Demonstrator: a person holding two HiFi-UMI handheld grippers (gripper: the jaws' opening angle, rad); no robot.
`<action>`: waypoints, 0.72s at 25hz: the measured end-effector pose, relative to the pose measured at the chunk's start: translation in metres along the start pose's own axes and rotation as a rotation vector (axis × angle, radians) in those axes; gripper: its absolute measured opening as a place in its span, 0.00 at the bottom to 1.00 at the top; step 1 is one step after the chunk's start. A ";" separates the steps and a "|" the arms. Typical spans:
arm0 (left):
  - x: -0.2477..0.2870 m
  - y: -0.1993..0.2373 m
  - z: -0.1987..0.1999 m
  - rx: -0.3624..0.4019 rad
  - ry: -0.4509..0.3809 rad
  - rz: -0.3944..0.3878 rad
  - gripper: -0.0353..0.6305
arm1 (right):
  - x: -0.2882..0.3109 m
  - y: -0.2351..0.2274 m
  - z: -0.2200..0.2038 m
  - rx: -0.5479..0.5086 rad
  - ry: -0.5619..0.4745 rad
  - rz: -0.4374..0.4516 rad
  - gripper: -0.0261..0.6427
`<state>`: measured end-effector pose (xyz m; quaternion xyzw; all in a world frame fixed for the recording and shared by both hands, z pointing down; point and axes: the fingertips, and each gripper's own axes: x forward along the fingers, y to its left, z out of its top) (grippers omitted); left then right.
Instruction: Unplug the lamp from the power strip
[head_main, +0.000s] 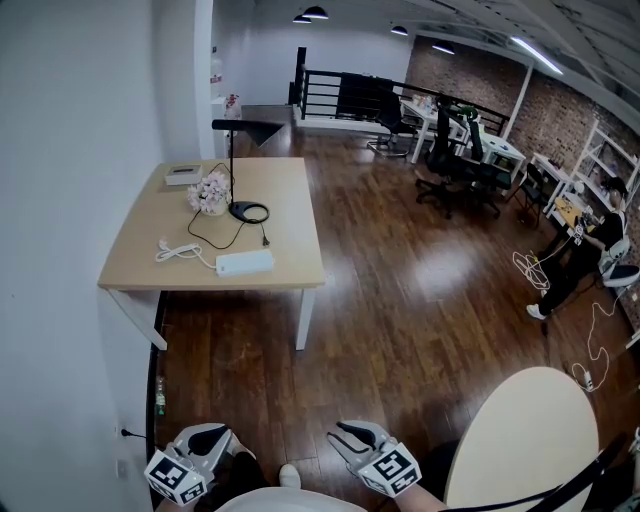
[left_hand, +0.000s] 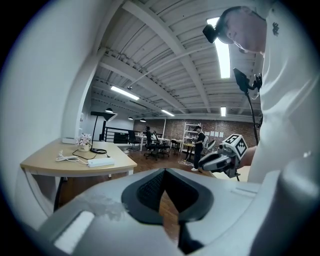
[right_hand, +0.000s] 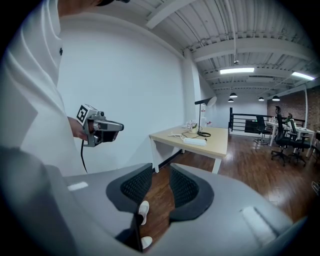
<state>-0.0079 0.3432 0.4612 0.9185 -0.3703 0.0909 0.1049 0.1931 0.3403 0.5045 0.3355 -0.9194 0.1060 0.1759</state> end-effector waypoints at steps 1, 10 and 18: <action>0.001 -0.001 -0.002 0.002 0.000 -0.006 0.06 | -0.001 0.000 -0.001 0.001 0.000 -0.003 0.21; 0.007 0.019 -0.001 0.004 0.021 0.023 0.06 | 0.007 -0.006 0.005 0.004 0.006 -0.019 0.21; 0.011 0.056 0.001 -0.010 0.009 0.015 0.06 | 0.042 -0.014 0.018 -0.006 0.026 -0.022 0.20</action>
